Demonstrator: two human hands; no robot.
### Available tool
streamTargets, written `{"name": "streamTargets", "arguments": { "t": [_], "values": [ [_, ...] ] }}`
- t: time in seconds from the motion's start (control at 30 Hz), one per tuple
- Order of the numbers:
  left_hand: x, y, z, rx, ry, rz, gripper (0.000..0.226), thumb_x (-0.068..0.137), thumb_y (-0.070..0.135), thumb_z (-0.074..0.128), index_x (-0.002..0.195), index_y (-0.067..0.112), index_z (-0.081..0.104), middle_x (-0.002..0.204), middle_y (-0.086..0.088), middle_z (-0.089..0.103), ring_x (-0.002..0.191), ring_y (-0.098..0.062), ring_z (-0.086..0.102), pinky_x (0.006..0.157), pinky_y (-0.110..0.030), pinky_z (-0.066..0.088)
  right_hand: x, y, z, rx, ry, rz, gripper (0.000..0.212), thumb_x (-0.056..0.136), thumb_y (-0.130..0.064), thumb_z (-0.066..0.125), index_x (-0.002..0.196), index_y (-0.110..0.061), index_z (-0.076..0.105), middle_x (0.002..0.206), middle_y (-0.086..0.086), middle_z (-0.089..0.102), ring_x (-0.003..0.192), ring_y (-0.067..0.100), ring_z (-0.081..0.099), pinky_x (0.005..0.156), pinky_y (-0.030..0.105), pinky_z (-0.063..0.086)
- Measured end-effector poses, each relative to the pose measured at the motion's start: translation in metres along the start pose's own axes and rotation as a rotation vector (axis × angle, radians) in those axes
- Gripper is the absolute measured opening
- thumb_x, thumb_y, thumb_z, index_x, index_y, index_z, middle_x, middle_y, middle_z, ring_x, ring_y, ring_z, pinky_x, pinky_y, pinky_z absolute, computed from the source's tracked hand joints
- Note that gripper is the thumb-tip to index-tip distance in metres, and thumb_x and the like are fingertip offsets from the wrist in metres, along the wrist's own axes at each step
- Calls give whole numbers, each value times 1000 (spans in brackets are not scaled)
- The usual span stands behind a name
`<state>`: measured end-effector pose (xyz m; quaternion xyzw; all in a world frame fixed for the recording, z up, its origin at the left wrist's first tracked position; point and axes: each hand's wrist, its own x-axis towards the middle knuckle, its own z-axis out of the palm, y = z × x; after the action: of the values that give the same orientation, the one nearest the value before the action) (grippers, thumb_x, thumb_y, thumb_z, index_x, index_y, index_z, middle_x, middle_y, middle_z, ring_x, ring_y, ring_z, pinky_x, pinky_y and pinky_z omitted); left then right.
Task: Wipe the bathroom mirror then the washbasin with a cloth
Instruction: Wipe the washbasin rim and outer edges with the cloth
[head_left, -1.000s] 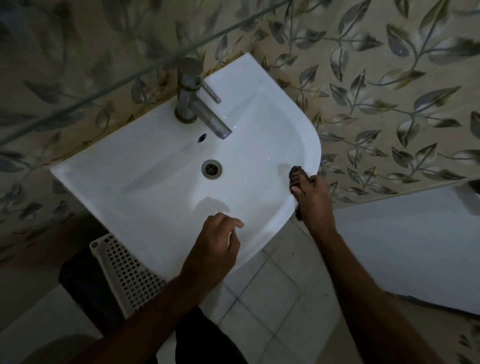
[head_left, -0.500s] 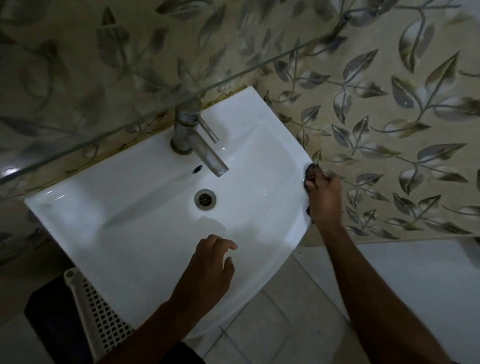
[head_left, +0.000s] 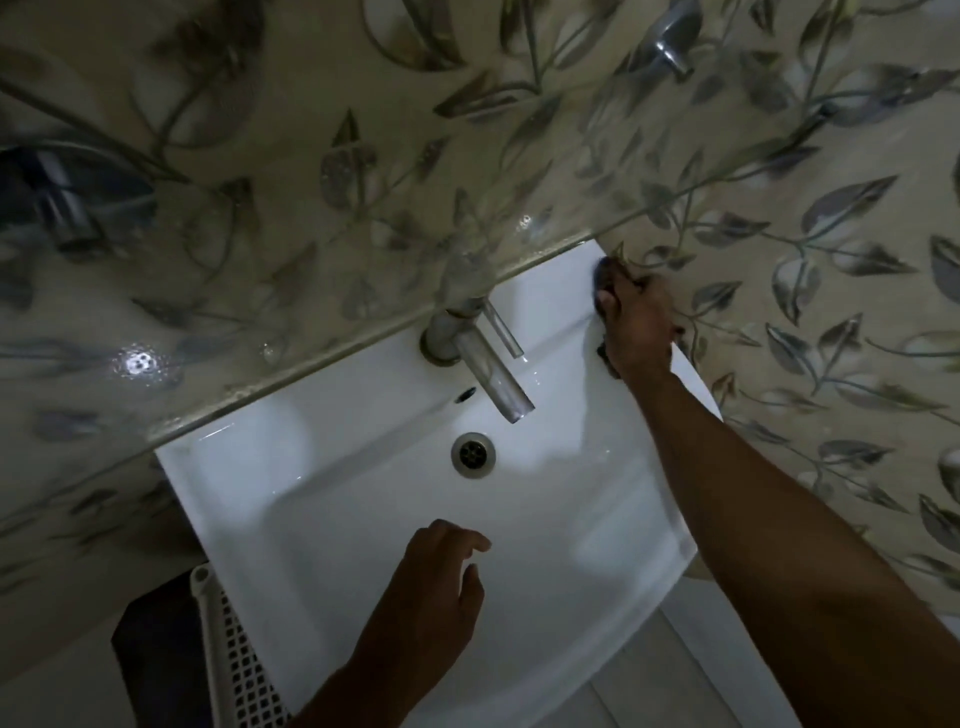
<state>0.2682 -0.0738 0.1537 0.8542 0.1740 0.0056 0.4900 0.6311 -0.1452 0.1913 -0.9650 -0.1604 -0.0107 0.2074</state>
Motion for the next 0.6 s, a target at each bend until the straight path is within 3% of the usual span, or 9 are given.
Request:
{"name": "streamTargets", "arguments": {
  "t": [0.07,0.13,0.27,0.37,0.4,0.47,0.53,0.6],
  "values": [
    [1,0,-2,-10,10,-19,26,94,19,55,115,34,58,109,26,45,111,7,44,88,-7,39,0,-24,16,3,-44,-108,40,99,-39,43,135,-31,56,126,18,49,110,37,51,97,44,46],
    [1,1,-5,-5,26,-19,28,94,17,56,116,34,58,108,27,44,109,8,44,87,-5,39,-3,-39,28,30,-25,-183,40,98,-37,44,131,-25,63,114,19,52,97,38,55,85,49,51],
    [0,0,-9,-17,29,-54,27,95,18,56,116,35,57,111,26,46,110,8,44,86,-8,40,-50,-74,31,100,-98,-319,17,93,-37,51,102,-29,63,101,13,56,90,36,59,72,46,52],
    [3,1,-9,-19,34,-63,25,97,19,56,117,33,58,110,22,49,109,9,44,83,-3,38,-83,-84,44,196,-137,-405,8,92,-30,57,94,-25,51,90,8,57,82,18,59,66,39,48],
    [4,2,-10,-19,37,-63,24,96,19,57,117,32,59,109,21,50,108,10,44,83,-2,38,-86,-85,45,176,-104,-415,11,94,-25,59,89,-25,49,86,1,54,76,7,56,63,30,46],
    [3,4,-12,-14,43,-62,25,96,17,58,115,32,59,107,19,51,107,12,44,84,0,37,-80,-82,38,74,-95,-474,28,98,-15,56,87,-38,44,88,-10,47,76,-4,47,68,17,42],
    [2,3,-15,2,60,-40,26,94,14,59,113,31,61,105,22,51,105,12,44,85,0,35,-72,-76,27,82,-152,-469,40,98,-10,53,100,-49,43,101,-6,43,89,8,43,81,22,40],
    [1,1,-19,15,80,-32,27,92,12,60,112,31,61,104,24,50,103,10,45,86,-1,35,-59,-59,16,60,-3,-370,22,95,-15,59,103,-34,54,100,-1,45,85,9,51,77,22,46]
  ]
}}
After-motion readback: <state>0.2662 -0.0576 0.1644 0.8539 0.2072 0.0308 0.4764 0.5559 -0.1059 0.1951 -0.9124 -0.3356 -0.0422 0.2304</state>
